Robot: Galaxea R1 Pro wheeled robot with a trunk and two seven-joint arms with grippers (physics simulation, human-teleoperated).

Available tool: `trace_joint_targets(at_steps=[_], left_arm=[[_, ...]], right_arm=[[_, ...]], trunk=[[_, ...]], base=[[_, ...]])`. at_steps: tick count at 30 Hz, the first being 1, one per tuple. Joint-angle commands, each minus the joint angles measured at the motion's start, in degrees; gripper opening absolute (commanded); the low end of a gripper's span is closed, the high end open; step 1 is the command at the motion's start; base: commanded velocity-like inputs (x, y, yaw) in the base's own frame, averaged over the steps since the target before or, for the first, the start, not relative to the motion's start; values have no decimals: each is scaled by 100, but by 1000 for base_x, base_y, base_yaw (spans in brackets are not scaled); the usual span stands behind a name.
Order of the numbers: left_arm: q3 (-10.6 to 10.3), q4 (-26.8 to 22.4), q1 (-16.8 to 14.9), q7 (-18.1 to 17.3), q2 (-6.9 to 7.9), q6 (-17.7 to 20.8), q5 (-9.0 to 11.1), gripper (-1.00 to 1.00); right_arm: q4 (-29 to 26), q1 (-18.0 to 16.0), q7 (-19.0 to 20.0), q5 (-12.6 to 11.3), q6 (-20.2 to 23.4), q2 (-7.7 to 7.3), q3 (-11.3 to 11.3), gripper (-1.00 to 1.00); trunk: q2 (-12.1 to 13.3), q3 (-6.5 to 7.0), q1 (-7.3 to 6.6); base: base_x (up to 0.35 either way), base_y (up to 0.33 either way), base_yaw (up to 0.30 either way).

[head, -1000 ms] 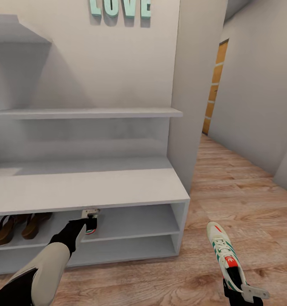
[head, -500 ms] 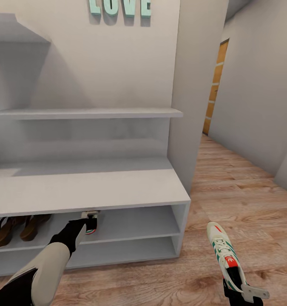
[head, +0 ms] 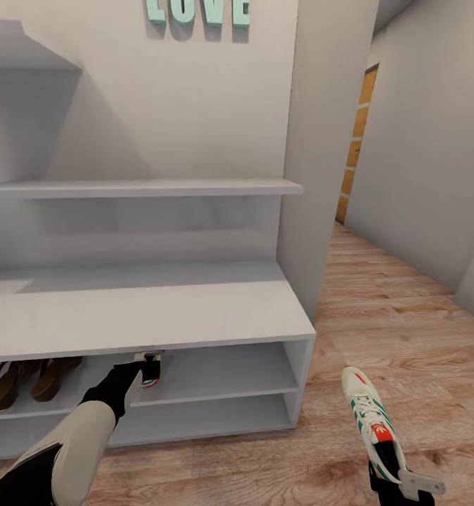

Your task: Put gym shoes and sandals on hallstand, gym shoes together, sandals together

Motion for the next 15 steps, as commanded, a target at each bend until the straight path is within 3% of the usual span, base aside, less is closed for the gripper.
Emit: trace_joint_targets(at_steps=[1,9,10,15], left_arm=[[19,-22,-8,-4,-6,8,-18,-100],[17,-22,-8,-4,-6,1,-23,-100],[15,-22,-8,-4,-6,0,-21,100],[11,-22,-8,-4,1,0,-21,100]], right_arm=[[5,-4,11,60,-22,4,-41,-100],[5,-5,13,60,-20,4,-41,-100],[5,-6,15,60,-20,4,-40,-100],[5,-4,11,60,-25,4,-41,-100]], trunk=[[-3,-4,0],[-3,-4,0],[-3,-4,0],[-3,-4,0]], base=[[174,0,0],[44,0,0],[3,0,0],[1,0,0]])
